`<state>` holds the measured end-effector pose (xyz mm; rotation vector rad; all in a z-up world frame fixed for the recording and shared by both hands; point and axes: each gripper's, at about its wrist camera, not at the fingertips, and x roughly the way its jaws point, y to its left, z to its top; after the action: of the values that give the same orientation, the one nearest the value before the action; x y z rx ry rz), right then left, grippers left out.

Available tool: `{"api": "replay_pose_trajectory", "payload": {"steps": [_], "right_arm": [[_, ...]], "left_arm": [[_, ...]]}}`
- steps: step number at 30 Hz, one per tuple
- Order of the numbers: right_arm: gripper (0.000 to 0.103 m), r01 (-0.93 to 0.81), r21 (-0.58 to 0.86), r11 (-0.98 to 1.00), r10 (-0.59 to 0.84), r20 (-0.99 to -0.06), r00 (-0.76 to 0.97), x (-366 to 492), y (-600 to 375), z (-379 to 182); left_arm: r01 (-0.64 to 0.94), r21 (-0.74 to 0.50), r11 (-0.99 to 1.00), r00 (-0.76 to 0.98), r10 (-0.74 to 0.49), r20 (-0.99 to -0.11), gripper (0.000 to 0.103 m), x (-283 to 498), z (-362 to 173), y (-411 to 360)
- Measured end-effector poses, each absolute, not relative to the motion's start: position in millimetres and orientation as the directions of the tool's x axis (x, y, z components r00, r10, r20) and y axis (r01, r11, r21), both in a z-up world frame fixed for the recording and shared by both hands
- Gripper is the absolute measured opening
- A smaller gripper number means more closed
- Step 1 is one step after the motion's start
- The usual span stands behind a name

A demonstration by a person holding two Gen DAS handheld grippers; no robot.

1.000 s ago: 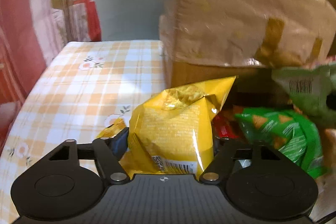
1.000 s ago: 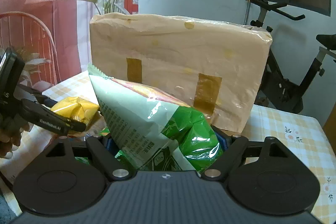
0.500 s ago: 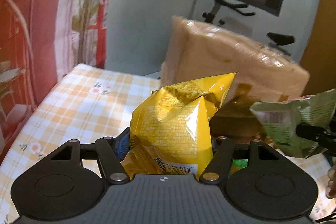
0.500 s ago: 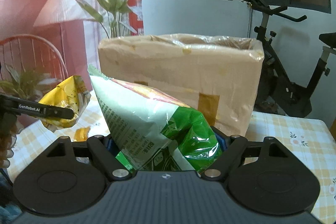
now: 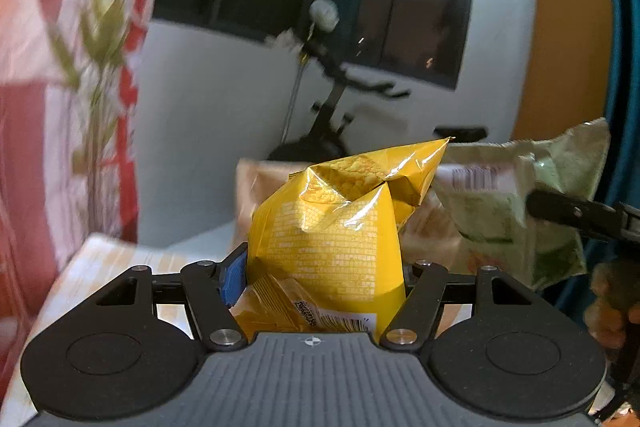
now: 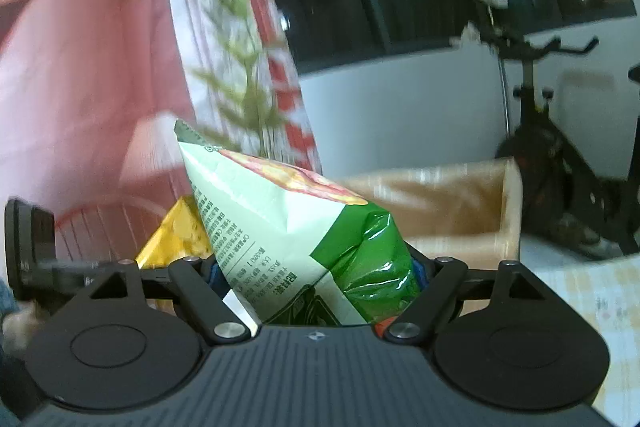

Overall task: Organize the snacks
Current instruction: 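Carry both bags over the box and open both tools to drop them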

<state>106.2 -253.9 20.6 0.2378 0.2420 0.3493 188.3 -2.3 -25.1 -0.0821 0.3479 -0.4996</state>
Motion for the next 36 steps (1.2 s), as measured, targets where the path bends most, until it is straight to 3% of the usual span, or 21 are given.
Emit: {"api": "replay_pose_trajectory", "payload": {"steps": [7,11,16,23,29,36], "right_arm": [[0.08,-0.274,0.254,0.927,0.306,-0.094,0.948,153.7,-273.8,56.9],[0.08,-0.208,0.241,0.948,0.242,-0.121,0.963,186.6,-282.7,55.1],[0.08,-0.142,0.349,0.926,0.208,-0.161,0.965,219.8,-295.9,37.0],[0.082,-0.046,0.397,0.917,0.169,-0.282,0.944,244.9,-300.0,5.8],[0.085,-0.015,0.382,0.924,0.149,-0.324,0.934,246.9,-299.9,-4.2],[0.091,-0.018,0.362,0.932,0.142,-0.32,0.937,236.8,-296.3,3.3]], "left_arm": [[0.525,-0.167,0.835,0.801,-0.551,-0.235,0.069,230.8,5.9,-31.2],[0.529,-0.232,0.816,0.783,-0.575,-0.237,0.069,261.2,6.7,-45.3],[0.502,-0.314,0.806,0.759,-0.585,-0.286,0.069,304.2,-4.7,-60.6],[0.458,-0.211,0.863,0.767,-0.504,-0.397,0.071,339.6,-25.5,-86.4],[0.423,-0.213,0.881,0.771,-0.473,-0.425,0.084,345.8,-32.4,-84.4],[0.387,-0.214,0.897,0.781,-0.443,-0.441,0.085,335.5,-20.2,-60.0]]}}
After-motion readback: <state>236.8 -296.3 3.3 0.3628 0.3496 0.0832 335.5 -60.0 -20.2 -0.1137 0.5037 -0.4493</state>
